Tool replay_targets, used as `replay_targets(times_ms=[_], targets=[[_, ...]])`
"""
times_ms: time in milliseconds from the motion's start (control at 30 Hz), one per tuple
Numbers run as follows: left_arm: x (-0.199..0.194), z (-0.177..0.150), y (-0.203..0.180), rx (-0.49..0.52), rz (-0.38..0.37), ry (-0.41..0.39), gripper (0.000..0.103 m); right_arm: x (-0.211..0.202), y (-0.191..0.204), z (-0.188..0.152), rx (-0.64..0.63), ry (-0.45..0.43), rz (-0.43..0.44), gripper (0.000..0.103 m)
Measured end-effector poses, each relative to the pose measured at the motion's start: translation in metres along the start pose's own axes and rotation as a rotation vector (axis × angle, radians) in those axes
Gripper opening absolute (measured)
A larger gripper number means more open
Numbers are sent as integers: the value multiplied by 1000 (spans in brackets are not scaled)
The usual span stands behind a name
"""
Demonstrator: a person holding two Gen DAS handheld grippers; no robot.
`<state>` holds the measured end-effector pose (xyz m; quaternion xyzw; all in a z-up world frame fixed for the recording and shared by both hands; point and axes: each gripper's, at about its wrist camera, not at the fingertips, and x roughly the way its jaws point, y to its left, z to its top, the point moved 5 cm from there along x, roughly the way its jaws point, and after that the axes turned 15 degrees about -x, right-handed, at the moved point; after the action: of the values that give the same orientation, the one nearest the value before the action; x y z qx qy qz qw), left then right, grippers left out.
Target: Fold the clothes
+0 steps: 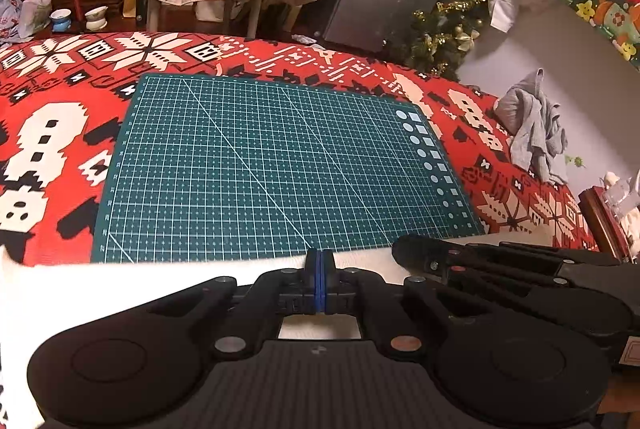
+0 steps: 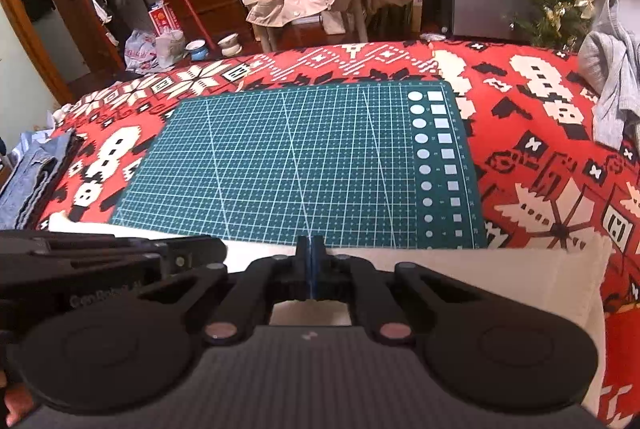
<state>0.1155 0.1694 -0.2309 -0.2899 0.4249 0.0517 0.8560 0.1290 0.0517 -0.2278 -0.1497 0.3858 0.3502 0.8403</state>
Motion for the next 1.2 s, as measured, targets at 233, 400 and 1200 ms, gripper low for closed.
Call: replay_targets(times_ms=[233, 400, 1200], targets=[[3, 6, 6, -24, -59, 30, 1, 4, 10, 5, 98, -3, 60, 2], [4, 6, 16, -114, -99, 52, 1, 7, 11, 3, 157, -20, 80, 2], [-43, 18, 80, -59, 93, -28, 2, -34, -117, -36, 218, 44, -207, 0]])
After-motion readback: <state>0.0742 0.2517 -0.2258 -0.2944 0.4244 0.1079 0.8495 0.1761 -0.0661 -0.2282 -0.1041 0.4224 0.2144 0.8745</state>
